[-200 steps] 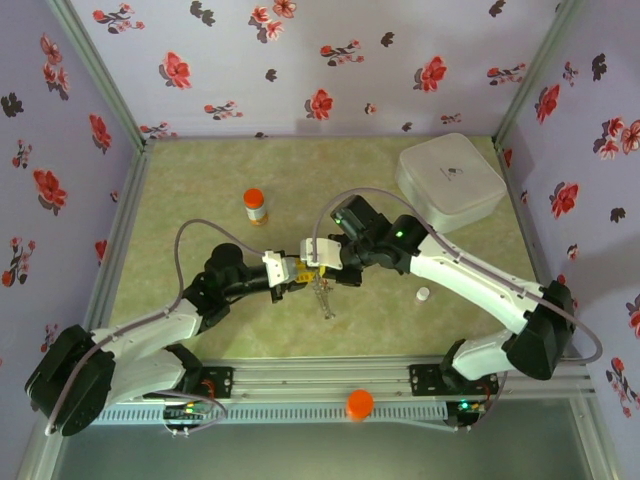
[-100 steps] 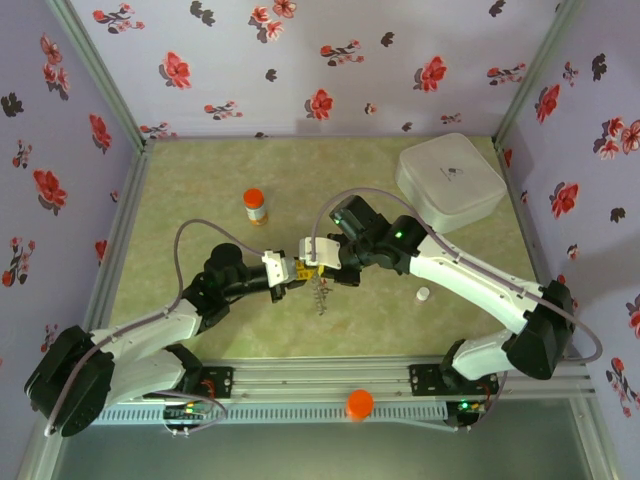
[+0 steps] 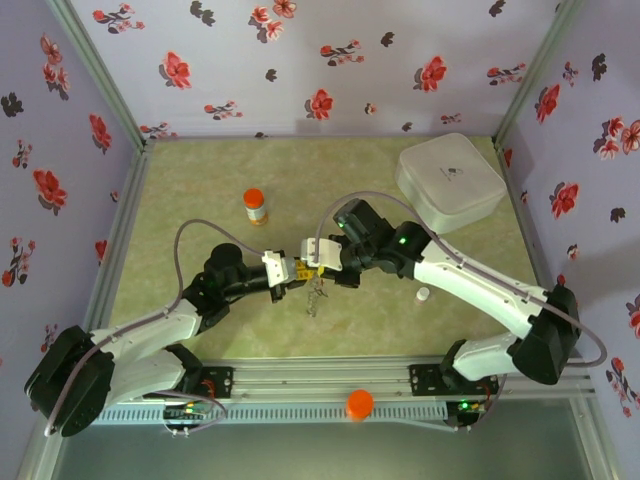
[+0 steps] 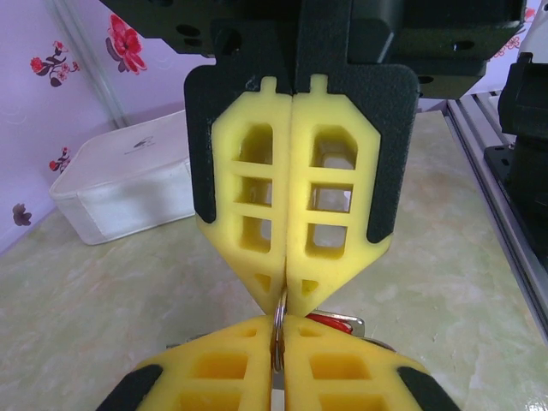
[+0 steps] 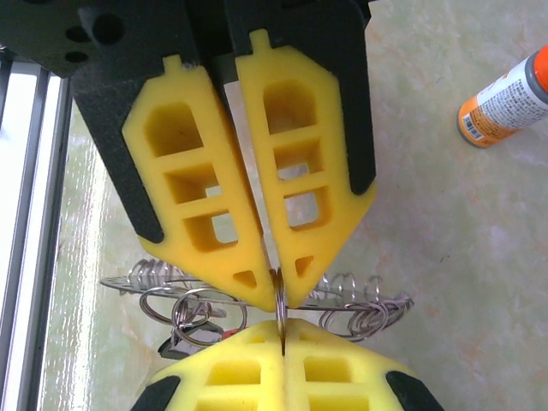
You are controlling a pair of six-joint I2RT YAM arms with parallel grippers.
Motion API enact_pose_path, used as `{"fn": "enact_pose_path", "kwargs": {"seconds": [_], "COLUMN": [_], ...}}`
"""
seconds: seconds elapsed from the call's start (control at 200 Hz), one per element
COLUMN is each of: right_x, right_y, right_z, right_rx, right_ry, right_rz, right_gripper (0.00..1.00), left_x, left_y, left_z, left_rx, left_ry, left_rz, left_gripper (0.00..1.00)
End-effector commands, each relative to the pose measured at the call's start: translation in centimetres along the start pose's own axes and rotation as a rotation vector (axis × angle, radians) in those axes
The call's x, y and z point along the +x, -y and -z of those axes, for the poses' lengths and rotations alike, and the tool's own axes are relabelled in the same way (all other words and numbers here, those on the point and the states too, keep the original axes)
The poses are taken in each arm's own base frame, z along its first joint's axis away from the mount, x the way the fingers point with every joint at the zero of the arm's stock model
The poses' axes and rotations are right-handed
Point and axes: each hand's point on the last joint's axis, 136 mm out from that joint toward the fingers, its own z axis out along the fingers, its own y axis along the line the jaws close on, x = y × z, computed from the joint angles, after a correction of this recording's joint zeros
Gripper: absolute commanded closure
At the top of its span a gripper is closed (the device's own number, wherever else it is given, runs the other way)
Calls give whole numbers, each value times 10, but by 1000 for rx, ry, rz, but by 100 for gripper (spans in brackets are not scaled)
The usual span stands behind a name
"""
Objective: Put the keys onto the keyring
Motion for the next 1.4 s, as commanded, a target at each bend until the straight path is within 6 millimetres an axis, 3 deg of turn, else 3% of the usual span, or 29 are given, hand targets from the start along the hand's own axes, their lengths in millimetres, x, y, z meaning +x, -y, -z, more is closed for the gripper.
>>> {"fn": "enact_pose_path", "kwargs": {"seconds": [0.0,0.115,0.185,0.26,0.365,0.46,0.71,0.89,1.155,1.395], "right_x": [-29,-29,-30,-27,-19,-12,-6,-6,1,5], "right_y": [1,0,0,2,4,1,-6,-6,-1,0], "right_z": [10,11,14,19,31,38,33,25,19,13], "right_rx": [17,18,25,49,76,81,61,37,52,41], "right_ry": [127,136,149,173,228,269,300,299,259,222], "right_rz": [18,11,-3,-37,-114,-176,-257,-294,-314,-319], "right_gripper": [100,100,100,82,74,72,68,70,86,91], "left_x": [-9,-10,-12,-15,-22,-29,-33,-34,-35,-36], "left_y": [0,1,1,0,-3,-4,-4,-4,-3,-3], "left_z": [-1,-1,-1,1,3,5,6,7,8,8], "left_rx": [10,12,11,3,-15,-28,-36,-38,-34,-36], "left_ry": [23,27,31,42,79,121,153,155,156,160], "left_rz": [-15,-15,-21,-27,-32,-31,-41,-42,-49,-52], "left_gripper": [90,100,100,100,100,100,100,100,100,100]}}
